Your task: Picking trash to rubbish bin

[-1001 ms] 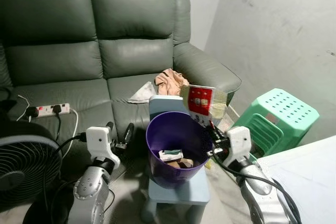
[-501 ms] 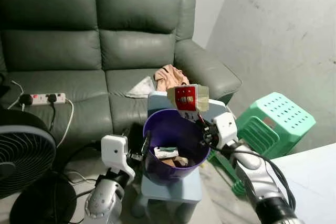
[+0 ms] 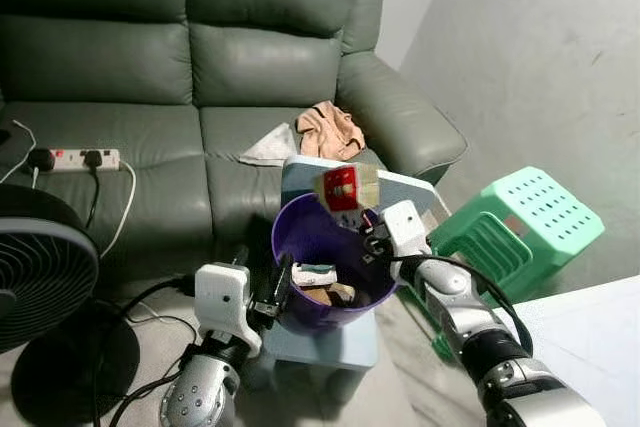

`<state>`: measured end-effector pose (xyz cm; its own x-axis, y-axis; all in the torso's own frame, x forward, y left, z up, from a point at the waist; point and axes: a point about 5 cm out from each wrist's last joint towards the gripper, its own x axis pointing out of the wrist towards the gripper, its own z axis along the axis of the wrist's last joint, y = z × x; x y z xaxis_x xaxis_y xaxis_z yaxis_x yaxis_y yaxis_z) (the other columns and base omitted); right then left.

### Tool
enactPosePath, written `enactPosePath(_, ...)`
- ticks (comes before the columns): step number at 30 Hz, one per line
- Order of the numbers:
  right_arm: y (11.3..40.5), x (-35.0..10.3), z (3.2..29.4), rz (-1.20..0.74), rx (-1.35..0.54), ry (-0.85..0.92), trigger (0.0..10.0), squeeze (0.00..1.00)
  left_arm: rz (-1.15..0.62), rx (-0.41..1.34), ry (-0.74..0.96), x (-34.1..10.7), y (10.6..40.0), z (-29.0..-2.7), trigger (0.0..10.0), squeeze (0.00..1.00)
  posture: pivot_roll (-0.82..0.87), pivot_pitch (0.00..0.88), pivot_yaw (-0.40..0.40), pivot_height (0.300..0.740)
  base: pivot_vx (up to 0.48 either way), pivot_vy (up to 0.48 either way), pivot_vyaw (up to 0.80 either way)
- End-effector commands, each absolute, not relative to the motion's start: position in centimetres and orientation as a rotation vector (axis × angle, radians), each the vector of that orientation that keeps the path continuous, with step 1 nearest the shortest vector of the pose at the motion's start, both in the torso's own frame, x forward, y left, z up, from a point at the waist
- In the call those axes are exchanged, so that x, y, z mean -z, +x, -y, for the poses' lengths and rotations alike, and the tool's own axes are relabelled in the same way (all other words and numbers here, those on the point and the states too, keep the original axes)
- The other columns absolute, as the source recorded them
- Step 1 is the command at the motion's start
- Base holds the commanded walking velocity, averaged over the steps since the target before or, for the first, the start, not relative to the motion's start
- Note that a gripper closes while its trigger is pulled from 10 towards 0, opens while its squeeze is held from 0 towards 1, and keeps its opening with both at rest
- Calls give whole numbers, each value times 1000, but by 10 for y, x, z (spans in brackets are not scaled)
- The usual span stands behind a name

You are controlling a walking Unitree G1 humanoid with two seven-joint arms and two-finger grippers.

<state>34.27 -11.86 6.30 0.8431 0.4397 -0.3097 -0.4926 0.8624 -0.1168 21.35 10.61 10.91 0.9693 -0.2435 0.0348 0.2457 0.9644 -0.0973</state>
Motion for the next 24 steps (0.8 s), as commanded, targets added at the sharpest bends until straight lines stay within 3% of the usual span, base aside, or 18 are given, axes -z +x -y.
enactPosePath(1, 343, -58, 125, -319, -469, -215, 10000, 0, 31, 272, -118, -116, 211, -97, 10000, 0, 171, 162, -257, 740, 0, 0, 0)
enactPosePath(4, 342, -55, 125, -336, -470, -214, 10000, 0, 30, 273, -121, -118, 210, -96, 10000, 0, 170, 164, -256, 740, 0, 0, 0)
enactPosePath(5, 342, -54, 126, -339, -444, -231, 10000, 1000, 27, 273, -124, -118, 209, -95, 10000, 0, 169, 165, -257, 740, 0, 0, 0)
enactPosePath(24, 345, -58, 130, -311, -415, -194, 10000, 1000, 5, 272, -131, -118, 208, -94, 10000, 0, 169, 152, -248, 740, 0, 0, 0)
